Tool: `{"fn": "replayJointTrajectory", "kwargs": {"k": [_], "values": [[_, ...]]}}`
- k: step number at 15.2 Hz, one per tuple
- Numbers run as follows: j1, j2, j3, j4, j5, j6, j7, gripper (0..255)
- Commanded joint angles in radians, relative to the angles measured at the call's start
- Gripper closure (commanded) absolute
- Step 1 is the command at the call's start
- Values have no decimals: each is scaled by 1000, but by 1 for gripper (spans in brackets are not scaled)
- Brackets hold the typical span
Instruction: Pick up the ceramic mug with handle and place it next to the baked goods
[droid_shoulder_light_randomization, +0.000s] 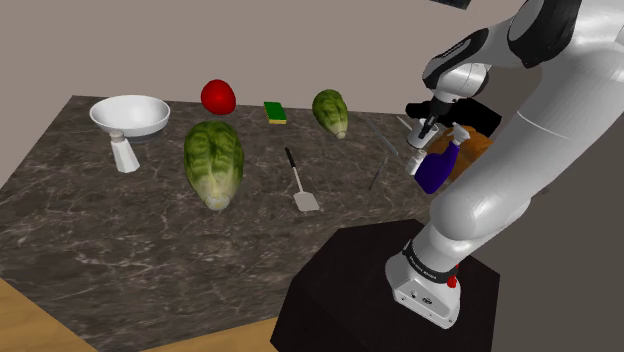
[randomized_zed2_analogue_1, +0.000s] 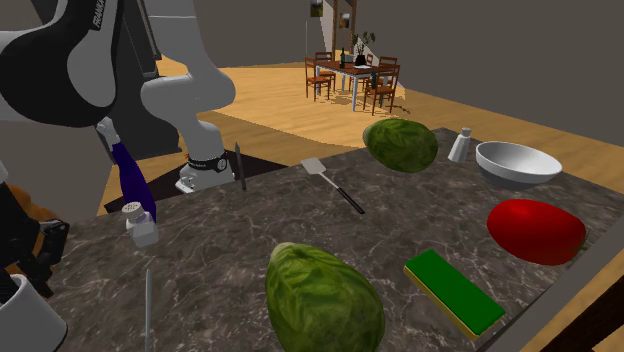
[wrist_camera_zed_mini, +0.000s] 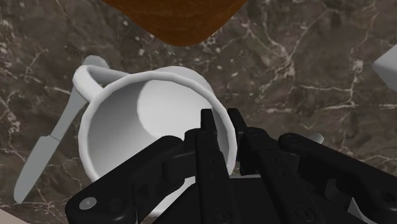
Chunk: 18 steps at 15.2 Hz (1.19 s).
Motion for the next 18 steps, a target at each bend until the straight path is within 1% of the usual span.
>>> {"fn": "replayJointTrajectory", "kwargs": {"k": [1, 2, 7, 11, 18], "values": [[0, 0, 0, 0, 0, 0, 0, 255], [0, 0, 0, 0, 0, 0, 0, 0], [0, 0, 0, 0, 0, 0, 0, 0], [9, -96, 4, 51, -80, -125, 58, 0], [9, -96, 4, 51, -80, -125, 58, 0]]}}
